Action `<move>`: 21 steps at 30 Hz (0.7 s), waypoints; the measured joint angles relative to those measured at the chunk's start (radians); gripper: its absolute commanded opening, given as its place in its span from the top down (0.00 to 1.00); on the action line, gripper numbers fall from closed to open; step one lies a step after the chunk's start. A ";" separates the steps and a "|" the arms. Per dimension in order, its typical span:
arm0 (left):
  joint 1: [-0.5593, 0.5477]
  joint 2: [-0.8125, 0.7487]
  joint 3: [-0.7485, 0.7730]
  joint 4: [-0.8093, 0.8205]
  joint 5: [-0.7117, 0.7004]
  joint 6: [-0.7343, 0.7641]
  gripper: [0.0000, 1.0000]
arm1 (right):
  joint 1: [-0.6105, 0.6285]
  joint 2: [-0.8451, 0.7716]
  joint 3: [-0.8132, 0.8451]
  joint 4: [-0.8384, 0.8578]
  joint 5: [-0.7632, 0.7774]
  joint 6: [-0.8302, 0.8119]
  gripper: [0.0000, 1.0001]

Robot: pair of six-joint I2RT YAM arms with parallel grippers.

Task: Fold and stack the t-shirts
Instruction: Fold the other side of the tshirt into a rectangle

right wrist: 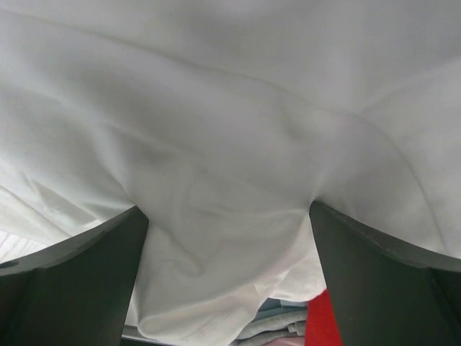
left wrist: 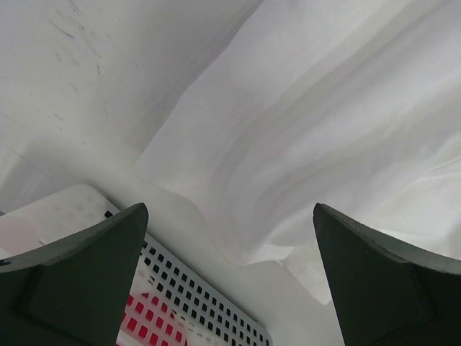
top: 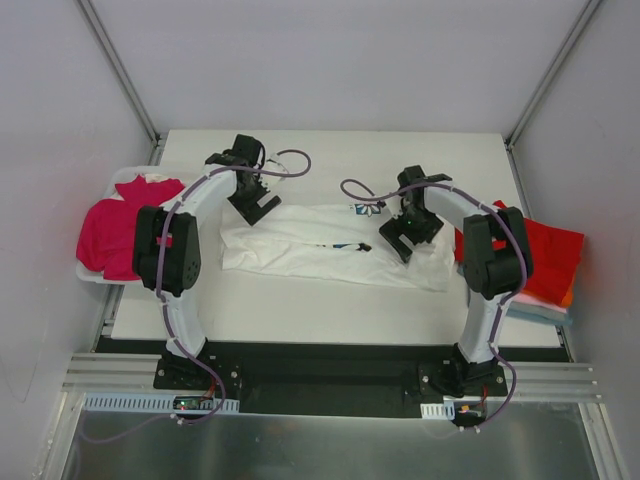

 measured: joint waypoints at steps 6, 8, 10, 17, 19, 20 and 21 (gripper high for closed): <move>0.000 -0.017 -0.002 0.000 0.000 -0.001 0.01 | -0.006 -0.019 0.069 -0.018 0.007 0.001 0.00; 0.000 -0.023 -0.002 0.000 0.001 -0.001 0.01 | -0.006 -0.052 0.083 -0.031 0.007 0.003 0.00; 0.000 -0.027 -0.002 0.000 0.001 -0.002 0.01 | -0.005 -0.098 0.095 -0.046 0.007 0.006 0.00; -0.005 -0.034 -0.003 0.000 0.001 -0.001 0.01 | 0.023 -0.264 0.098 -0.080 0.008 0.029 0.00; -0.011 -0.036 -0.007 0.000 0.002 -0.001 0.01 | 0.036 -0.294 0.082 -0.080 0.008 0.035 0.00; -0.014 -0.036 -0.010 0.000 0.002 -0.001 0.01 | 0.043 -0.303 0.071 -0.079 0.008 0.037 0.00; -0.019 -0.036 -0.014 0.001 0.003 0.000 0.01 | 0.048 -0.307 0.060 -0.080 0.009 0.039 0.00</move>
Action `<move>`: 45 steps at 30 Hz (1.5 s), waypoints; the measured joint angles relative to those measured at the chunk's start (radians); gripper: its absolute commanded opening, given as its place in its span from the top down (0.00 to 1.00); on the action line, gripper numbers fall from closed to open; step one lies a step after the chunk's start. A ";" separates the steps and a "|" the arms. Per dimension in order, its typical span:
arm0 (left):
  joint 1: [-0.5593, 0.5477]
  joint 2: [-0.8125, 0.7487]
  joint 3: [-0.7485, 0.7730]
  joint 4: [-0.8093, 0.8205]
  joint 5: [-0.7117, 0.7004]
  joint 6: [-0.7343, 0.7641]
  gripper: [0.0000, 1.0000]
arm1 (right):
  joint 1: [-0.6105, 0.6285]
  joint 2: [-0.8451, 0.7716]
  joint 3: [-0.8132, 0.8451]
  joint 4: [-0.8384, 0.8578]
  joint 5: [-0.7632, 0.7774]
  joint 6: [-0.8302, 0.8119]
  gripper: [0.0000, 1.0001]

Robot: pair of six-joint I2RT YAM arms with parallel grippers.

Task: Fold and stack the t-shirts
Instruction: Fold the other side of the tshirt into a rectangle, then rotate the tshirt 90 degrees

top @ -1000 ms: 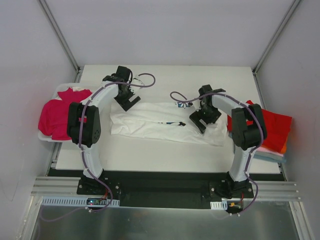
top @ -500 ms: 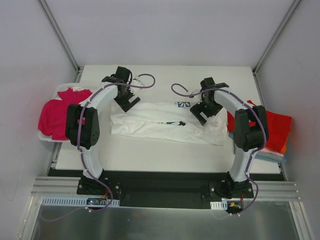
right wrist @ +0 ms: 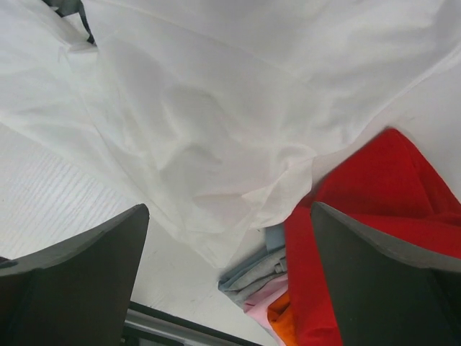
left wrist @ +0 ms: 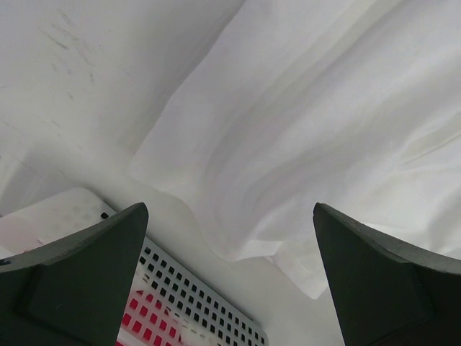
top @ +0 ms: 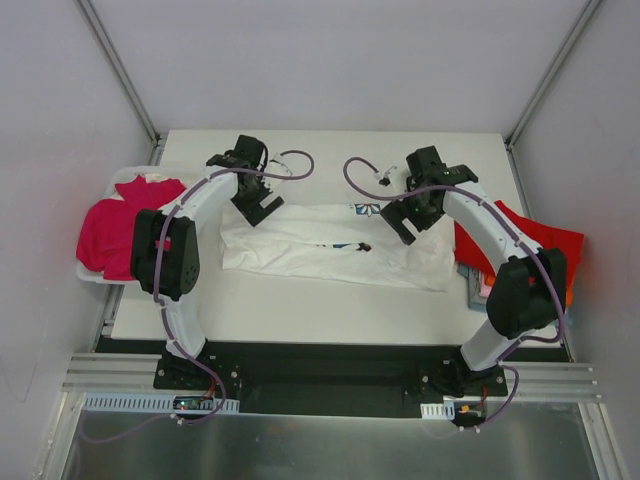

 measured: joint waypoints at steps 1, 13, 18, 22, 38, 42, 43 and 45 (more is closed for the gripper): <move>0.000 0.000 -0.005 0.000 0.005 0.001 0.01 | 0.004 0.000 -0.011 -0.001 0.001 0.002 0.00; -0.001 0.000 -0.074 -0.003 0.059 0.026 0.01 | 0.018 0.076 -0.076 0.024 0.002 0.000 0.00; -0.001 -0.001 -0.097 -0.029 0.107 0.038 0.01 | 0.018 0.110 -0.091 0.035 0.000 -0.007 0.00; -0.001 -0.001 -0.111 -0.048 0.138 0.053 0.01 | 0.018 0.129 -0.106 0.053 0.000 -0.014 0.00; 0.000 0.066 -0.104 -0.071 0.127 0.063 0.01 | -0.004 0.232 -0.139 0.104 0.001 -0.040 0.00; 0.000 0.086 -0.092 -0.073 0.119 0.059 0.01 | -0.011 0.254 -0.137 0.109 0.000 -0.045 0.00; 0.000 0.091 -0.090 -0.074 0.117 0.057 0.01 | -0.011 0.256 -0.137 0.109 0.001 -0.047 0.00; 0.000 0.098 -0.086 -0.074 0.112 0.054 0.02 | -0.011 0.257 -0.133 0.108 0.002 -0.050 0.00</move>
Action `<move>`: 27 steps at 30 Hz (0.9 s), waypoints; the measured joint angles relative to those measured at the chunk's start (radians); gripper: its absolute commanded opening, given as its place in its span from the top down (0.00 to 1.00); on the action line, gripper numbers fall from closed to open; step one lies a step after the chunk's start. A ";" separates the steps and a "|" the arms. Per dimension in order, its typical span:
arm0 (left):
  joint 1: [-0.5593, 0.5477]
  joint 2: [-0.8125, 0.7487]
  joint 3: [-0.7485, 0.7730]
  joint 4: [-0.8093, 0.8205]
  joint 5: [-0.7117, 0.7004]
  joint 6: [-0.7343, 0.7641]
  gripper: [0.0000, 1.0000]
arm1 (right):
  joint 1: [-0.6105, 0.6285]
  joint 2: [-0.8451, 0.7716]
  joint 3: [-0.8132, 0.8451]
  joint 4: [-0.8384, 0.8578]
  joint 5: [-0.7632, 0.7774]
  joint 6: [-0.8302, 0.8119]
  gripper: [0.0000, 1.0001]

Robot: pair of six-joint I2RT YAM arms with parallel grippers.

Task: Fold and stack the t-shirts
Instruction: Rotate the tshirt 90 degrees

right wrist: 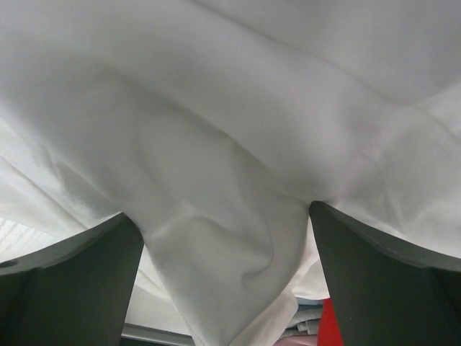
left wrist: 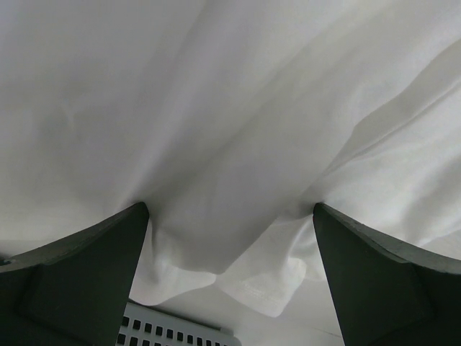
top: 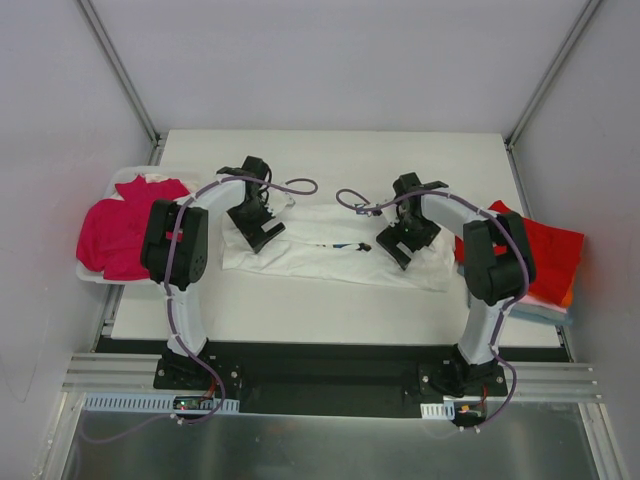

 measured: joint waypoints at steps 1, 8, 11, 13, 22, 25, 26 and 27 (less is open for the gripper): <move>0.000 0.005 0.000 0.001 -0.005 -0.003 0.02 | 0.000 0.003 0.003 0.000 0.001 -0.001 0.00; 0.000 0.019 0.002 -0.003 -0.040 -0.048 0.01 | -0.002 0.038 0.044 -0.008 0.028 -0.004 0.00; 0.000 0.019 0.002 -0.009 -0.044 -0.061 0.01 | -0.007 0.063 0.084 -0.013 0.034 -0.006 0.00; 0.000 0.019 0.002 -0.014 -0.044 -0.071 0.01 | -0.014 0.083 0.115 -0.016 0.037 -0.009 0.00; -0.012 0.020 0.000 -0.051 -0.034 -0.104 0.01 | -0.059 0.207 0.303 -0.080 0.026 -0.027 0.00; -0.027 0.016 -0.018 -0.055 -0.026 -0.121 0.01 | -0.074 0.257 0.382 -0.097 0.026 -0.035 0.00; -0.036 0.008 -0.030 -0.057 -0.024 -0.127 0.01 | -0.078 0.275 0.413 -0.104 0.026 -0.038 0.00; -0.045 -0.003 -0.046 -0.056 -0.023 -0.132 0.01 | -0.081 0.292 0.441 -0.110 0.026 -0.039 0.00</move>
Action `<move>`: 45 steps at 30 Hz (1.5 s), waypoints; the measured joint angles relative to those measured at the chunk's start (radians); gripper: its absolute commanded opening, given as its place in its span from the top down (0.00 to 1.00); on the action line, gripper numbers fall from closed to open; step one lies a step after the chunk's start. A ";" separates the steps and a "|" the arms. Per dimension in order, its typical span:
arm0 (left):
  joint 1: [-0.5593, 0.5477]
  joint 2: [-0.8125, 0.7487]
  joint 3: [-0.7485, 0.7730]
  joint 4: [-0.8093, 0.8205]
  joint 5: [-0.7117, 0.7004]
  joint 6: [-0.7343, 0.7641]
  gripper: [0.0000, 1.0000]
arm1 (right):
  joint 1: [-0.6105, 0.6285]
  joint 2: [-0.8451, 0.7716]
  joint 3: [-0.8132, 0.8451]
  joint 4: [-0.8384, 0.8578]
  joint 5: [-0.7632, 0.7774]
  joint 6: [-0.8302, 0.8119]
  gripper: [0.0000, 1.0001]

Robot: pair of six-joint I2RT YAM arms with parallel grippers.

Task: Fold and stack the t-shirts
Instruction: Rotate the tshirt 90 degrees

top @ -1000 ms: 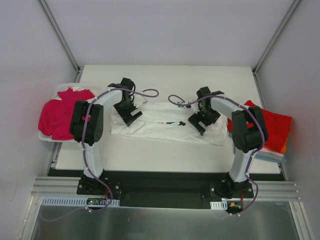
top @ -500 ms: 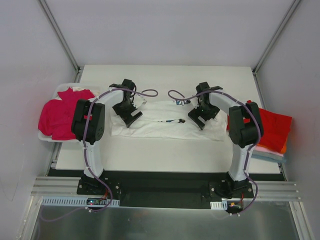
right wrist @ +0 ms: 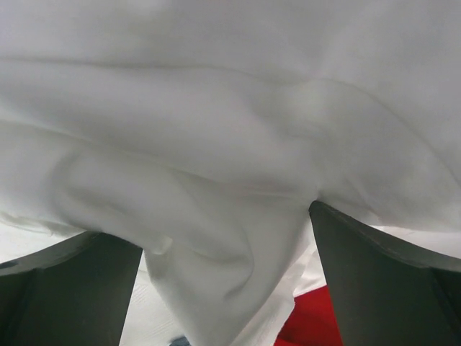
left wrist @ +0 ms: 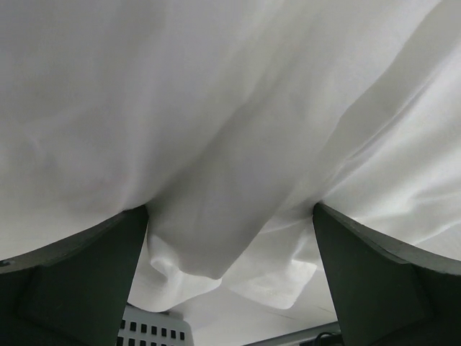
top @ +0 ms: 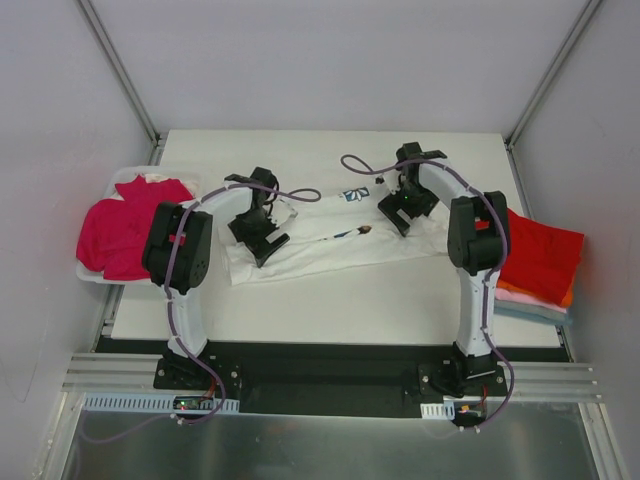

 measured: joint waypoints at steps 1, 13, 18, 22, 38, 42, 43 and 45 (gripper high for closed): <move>-0.007 -0.009 -0.012 -0.001 0.002 -0.003 0.01 | -0.003 0.016 0.027 -0.005 0.000 -0.003 0.02; -0.136 -0.101 -0.141 -0.046 0.031 -0.076 0.01 | -0.008 0.174 0.309 -0.058 0.019 -0.009 0.03; -0.212 -0.104 -0.145 -0.071 0.040 -0.094 0.01 | -0.003 0.227 0.406 -0.083 0.032 -0.008 0.04; -0.272 -0.099 -0.125 -0.101 0.058 -0.100 0.01 | 0.010 0.260 0.465 -0.095 0.053 -0.006 0.03; -0.332 -0.011 0.065 -0.155 0.138 -0.104 0.01 | 0.056 0.265 0.475 -0.040 0.063 -0.005 0.04; -0.332 -0.039 0.050 -0.154 0.105 -0.108 0.01 | 0.055 0.258 0.457 -0.025 0.061 -0.006 0.03; -0.332 -0.048 0.048 -0.154 0.090 -0.109 0.01 | 0.055 0.252 0.445 -0.015 0.060 -0.006 0.03; -0.332 -0.070 0.046 -0.153 0.066 -0.113 0.01 | 0.054 0.237 0.417 0.006 0.058 -0.006 0.04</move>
